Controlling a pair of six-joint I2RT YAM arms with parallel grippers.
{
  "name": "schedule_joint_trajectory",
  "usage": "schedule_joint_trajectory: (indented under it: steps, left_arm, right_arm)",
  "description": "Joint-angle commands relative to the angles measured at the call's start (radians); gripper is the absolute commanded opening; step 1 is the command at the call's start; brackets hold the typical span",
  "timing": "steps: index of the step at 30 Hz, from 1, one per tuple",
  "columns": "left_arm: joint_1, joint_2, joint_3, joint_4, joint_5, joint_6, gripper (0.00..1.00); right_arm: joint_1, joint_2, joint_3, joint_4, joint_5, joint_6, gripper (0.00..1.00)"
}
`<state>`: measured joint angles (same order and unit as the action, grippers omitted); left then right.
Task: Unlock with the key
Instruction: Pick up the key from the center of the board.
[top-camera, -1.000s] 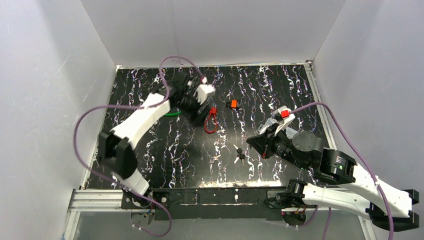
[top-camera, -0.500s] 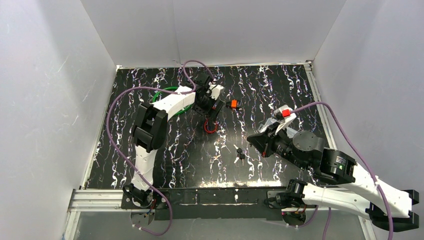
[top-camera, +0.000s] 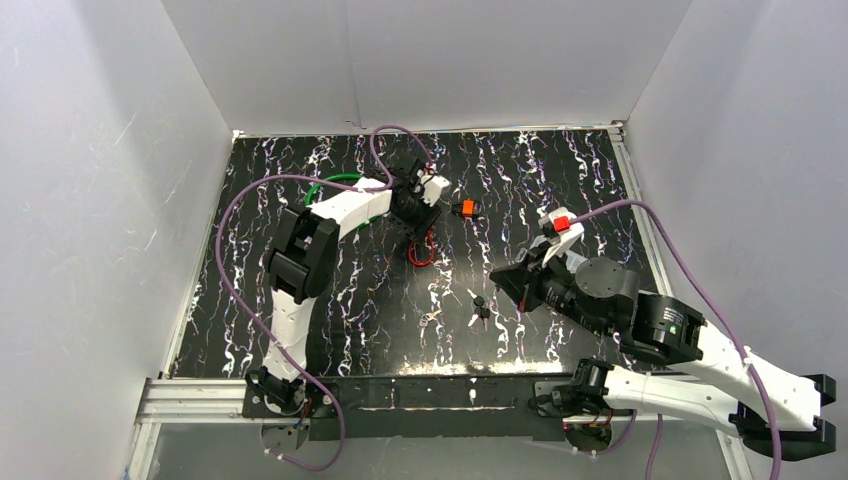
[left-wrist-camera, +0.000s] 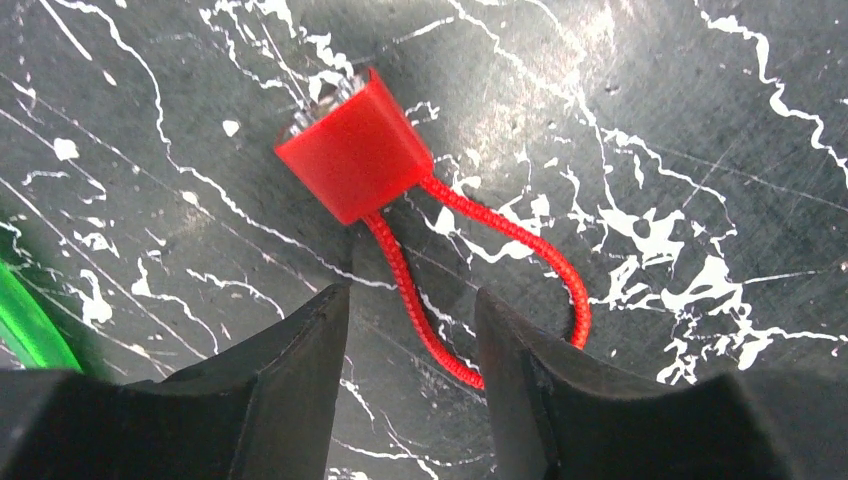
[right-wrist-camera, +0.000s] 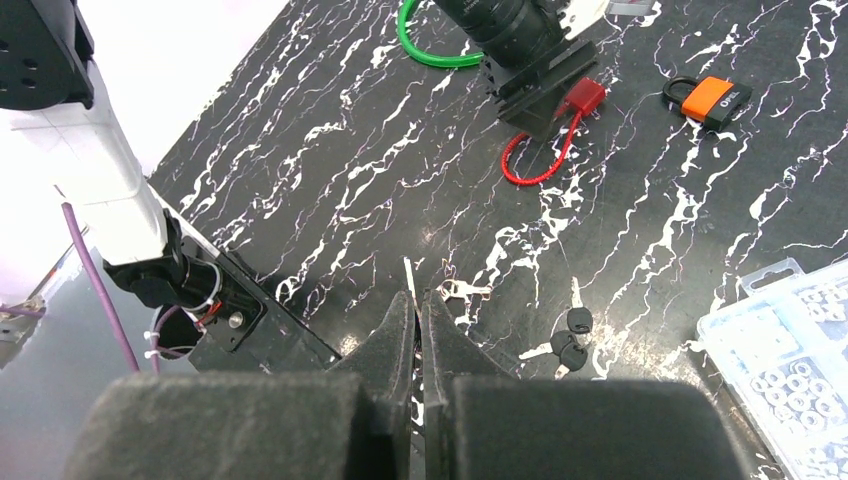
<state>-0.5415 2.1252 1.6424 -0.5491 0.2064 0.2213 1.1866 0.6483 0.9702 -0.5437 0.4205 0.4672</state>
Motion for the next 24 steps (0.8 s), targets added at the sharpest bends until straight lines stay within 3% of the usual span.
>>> schedule_joint_trajectory:
  steps: [1,11,13,17,24]
  left_arm:
    - [-0.002,0.023,0.016,0.029,0.019,0.011,0.49]
    - [-0.002,0.097,0.073,0.019,0.043,0.019,0.47]
    - [-0.002,0.093,0.062,0.02,0.049,0.032,0.4]
    - [-0.002,0.06,-0.001,0.038,0.045,0.079,0.12]
    - [-0.003,-0.041,-0.158,0.068,0.014,0.222,0.11]
  right_arm:
    - [-0.002,-0.011,0.049,0.048,0.02,-0.006,0.01]
    - [-0.002,-0.018,0.04,0.05,0.02,0.006,0.01]
    - [-0.002,-0.02,0.039,0.049,0.021,0.007,0.01]
    - [-0.002,-0.022,0.044,0.045,0.023,0.008,0.01]
    - [-0.002,0.004,0.064,0.043,0.014,0.005,0.01]
